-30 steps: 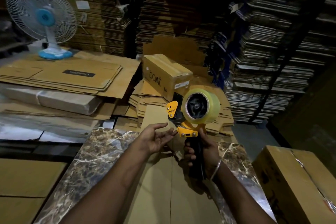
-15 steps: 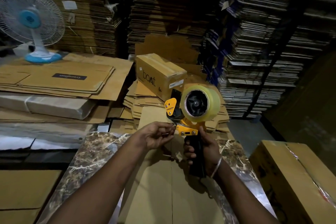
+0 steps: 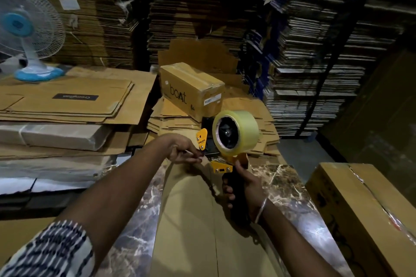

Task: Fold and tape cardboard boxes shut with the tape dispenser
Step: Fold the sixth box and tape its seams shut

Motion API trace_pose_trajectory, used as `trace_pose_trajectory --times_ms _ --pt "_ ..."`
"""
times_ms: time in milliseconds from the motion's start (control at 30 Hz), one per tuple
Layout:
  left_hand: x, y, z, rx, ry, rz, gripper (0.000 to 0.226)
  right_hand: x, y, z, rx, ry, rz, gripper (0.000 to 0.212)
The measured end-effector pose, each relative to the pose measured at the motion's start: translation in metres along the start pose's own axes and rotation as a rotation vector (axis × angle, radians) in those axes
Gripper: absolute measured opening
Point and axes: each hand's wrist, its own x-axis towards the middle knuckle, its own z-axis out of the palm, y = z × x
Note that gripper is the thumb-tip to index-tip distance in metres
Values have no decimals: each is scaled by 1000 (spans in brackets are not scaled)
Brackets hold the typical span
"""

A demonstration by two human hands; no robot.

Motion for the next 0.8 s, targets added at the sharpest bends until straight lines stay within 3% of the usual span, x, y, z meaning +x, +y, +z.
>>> trace_pose_trajectory --times_ms 167,367,500,800 --pt "10 17 3 175 136 90 35 8 8 7 32 47 -18 52" --pt "46 39 8 405 358 379 30 31 18 20 47 183 -137 68" --pt "71 56 2 558 558 550 24 40 14 28 71 210 -100 61" --pt "115 86 -14 653 600 633 14 66 4 36 57 277 -25 54"
